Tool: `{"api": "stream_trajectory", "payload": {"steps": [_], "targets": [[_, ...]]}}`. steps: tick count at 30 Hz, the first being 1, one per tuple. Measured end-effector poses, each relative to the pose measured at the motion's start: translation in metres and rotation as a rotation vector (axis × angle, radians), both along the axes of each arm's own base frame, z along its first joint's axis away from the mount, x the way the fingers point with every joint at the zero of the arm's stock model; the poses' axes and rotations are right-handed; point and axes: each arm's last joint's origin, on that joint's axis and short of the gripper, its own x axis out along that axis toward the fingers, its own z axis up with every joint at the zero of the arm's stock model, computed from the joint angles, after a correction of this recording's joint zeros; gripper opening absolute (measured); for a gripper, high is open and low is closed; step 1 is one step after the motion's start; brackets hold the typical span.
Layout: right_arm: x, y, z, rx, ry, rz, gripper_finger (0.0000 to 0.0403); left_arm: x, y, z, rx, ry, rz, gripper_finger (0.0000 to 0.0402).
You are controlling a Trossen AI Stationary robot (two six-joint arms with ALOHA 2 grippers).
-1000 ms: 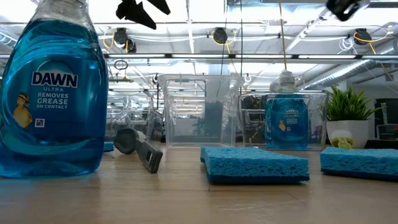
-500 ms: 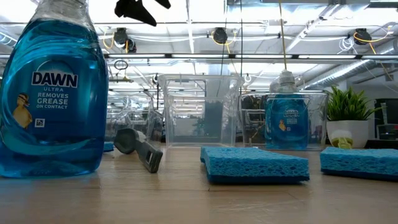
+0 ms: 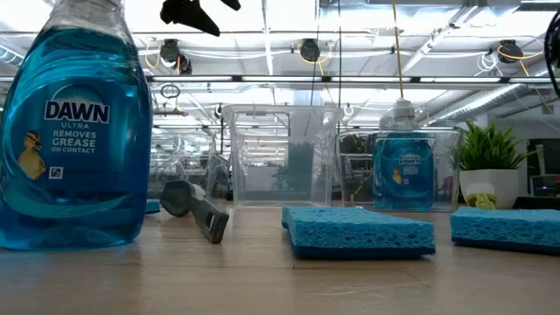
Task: Pick & Place Kitchen Sink Supplies
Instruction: Put the blue dishwashing liquid bottle into the right transparent bin
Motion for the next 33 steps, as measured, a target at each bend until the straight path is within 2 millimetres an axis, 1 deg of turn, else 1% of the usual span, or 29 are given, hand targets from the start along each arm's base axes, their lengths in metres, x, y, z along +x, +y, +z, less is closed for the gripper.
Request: {"api": "stream_trajectory", "payload": {"steps": [2, 4, 7, 12, 17, 20, 22, 24, 26, 28, 33], "targets": [[-0.001, 0.002, 0.001, 0.022, 0.015, -0.039, 0.0101, 0.000, 0.000, 0.000, 0.008, 0.001, 0.006, 0.0365], [-0.003, 0.003, 0.002, 0.044, 0.066, -0.069, 0.0102, 0.000, 0.001, 0.000, 0.027, 0.007, 0.010, 0.0365], [-0.005, 0.004, 0.002, 0.081, 0.164, -0.129, 0.0115, 0.000, 0.001, 0.000, 0.062, 0.022, -0.002, 0.0365], [-0.002, 0.010, 0.004, 0.177, 0.283, -0.253, 0.0160, -0.001, 0.002, 0.000, 0.111, 0.042, -0.006, 0.0365], [0.005, 0.016, 0.008, 0.278, 0.290, -0.420, 0.0208, -0.001, 0.002, 0.000, 0.139, 0.057, -0.025, 0.0365], [0.009, 0.019, 0.008, 0.317, 0.306, -0.497, 0.0225, -0.001, 0.002, 0.000, 0.166, 0.072, -0.045, 0.0365], [0.011, 0.023, 0.006, 0.324, 0.359, -0.530, 0.0228, -0.001, 0.002, 0.000, 0.181, 0.080, -0.057, 0.0365], [0.011, 0.026, 0.003, 0.326, 0.429, -0.533, 0.0227, -0.001, 0.002, 0.000, 0.191, 0.086, -0.064, 0.0365], [0.012, 0.030, 0.002, 0.327, 0.463, -0.516, 0.0223, -0.001, 0.002, 0.000, 0.201, 0.091, -0.072, 0.0365], [0.013, 0.033, 0.001, 0.331, 0.463, -0.512, 0.0220, -0.001, 0.002, 0.000, 0.210, 0.096, -0.078, 0.0365], [0.019, 0.039, 0.000, 0.345, 0.403, -0.540, 0.0218, -0.001, 0.002, 0.000, 0.212, 0.098, -0.083, 0.0365]]}}
